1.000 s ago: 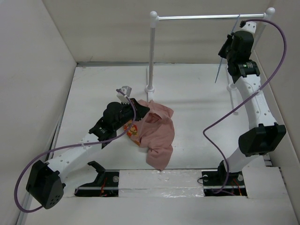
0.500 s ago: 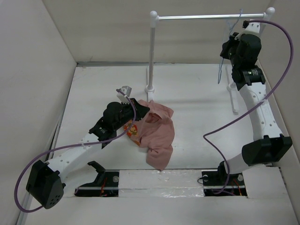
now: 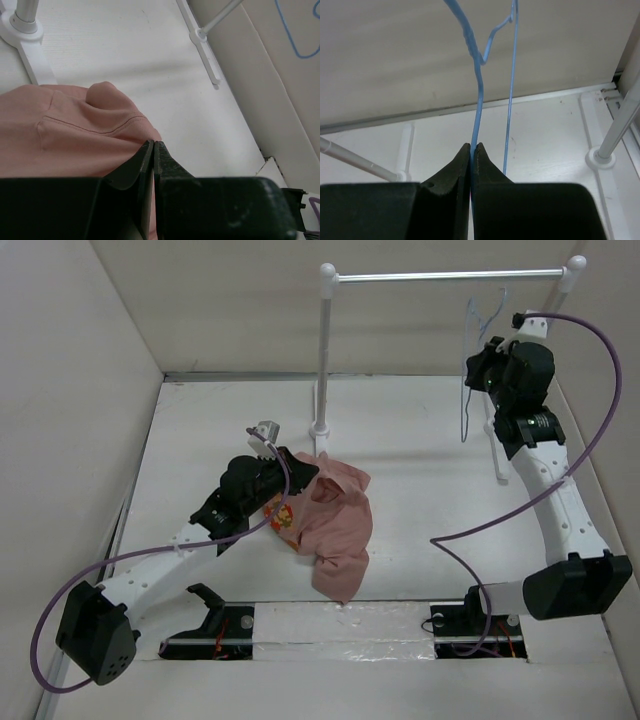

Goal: Place the t-shirt on the hanger
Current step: Pick up the hanger from the clothesline, then place the T-shirt on the hanger.

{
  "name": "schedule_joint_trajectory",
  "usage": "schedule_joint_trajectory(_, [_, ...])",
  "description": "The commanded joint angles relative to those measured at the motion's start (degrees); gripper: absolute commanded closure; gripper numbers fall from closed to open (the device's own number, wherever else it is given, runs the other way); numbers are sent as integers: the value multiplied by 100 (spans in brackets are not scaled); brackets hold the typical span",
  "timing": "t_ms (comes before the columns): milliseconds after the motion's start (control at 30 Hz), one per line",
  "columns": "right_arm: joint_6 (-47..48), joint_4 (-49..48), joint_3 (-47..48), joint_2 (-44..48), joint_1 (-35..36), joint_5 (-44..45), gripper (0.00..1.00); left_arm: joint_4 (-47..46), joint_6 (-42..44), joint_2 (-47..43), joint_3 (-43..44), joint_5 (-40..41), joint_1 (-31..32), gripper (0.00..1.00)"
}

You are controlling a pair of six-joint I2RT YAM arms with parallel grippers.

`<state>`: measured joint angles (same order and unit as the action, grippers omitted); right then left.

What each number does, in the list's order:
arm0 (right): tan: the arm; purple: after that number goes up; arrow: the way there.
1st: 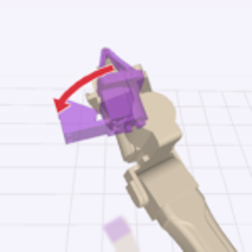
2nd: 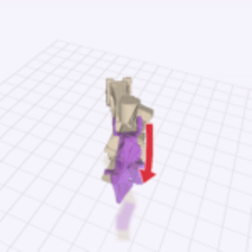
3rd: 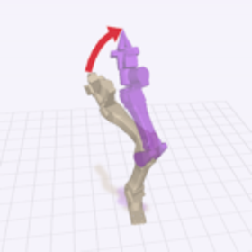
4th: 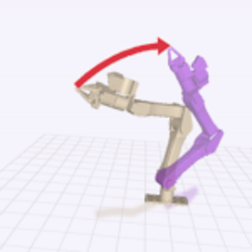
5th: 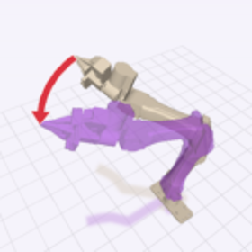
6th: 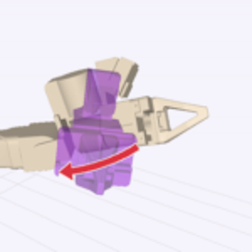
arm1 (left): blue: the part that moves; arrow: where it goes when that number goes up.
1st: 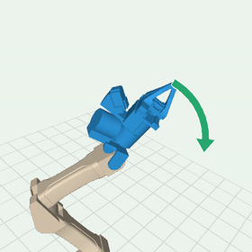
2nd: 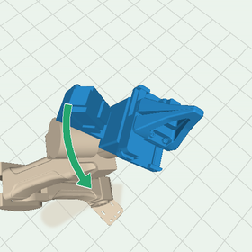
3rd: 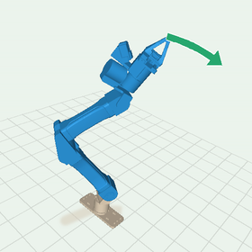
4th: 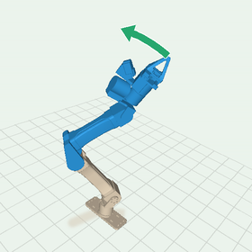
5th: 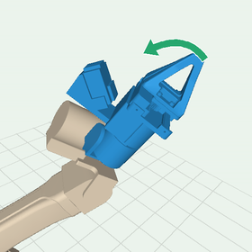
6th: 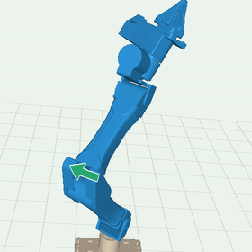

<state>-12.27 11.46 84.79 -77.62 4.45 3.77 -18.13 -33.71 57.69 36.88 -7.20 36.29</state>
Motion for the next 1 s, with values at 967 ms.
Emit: schedule_joint_trajectory(967, [-1945, 1720, -3715, 4836, 3791, -1423, 100, -595, 67, 1429, 1506, 211, -729, 100])
